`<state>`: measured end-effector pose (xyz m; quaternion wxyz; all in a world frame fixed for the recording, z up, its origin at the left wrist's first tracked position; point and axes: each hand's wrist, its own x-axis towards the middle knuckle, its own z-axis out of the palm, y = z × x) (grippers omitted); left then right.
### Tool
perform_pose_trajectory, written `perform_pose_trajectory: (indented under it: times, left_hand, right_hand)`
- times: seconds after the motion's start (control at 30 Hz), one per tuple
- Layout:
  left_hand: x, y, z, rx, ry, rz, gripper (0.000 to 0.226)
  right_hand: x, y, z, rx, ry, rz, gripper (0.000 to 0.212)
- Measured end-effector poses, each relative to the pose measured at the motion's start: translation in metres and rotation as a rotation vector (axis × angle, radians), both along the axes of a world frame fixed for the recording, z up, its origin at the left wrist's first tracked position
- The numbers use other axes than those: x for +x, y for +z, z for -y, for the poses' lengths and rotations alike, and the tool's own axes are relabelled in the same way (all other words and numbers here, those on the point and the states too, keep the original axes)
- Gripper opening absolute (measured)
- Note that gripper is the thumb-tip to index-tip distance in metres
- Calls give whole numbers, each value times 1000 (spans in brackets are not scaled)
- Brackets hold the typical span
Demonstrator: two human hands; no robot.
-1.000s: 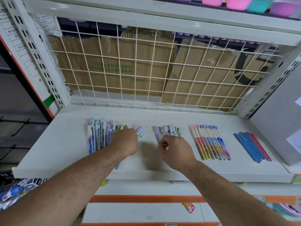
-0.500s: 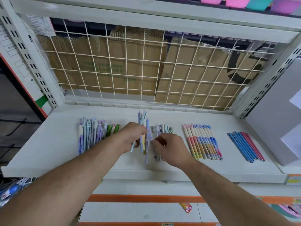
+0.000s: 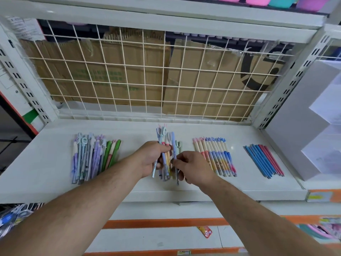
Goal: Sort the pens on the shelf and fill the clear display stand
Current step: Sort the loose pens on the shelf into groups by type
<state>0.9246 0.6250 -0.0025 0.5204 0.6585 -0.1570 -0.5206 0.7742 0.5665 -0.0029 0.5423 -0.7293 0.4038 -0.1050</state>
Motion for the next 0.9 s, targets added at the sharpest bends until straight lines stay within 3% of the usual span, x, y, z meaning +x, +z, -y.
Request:
perform_pose_trajectory:
  times: [0.17, 0.47, 0.9]
  left_hand:
    - [-15, 3, 8, 13, -4, 11, 11]
    - [-12, 1, 5, 30, 124, 42, 10]
    - [17, -6, -17, 47, 85, 35, 10]
  right_hand:
    - [-14, -1, 7, 31, -34, 9, 23]
    - [-14, -19, 30, -26, -101, -59, 10]
    - [29, -22, 19, -99, -66, -75, 19]
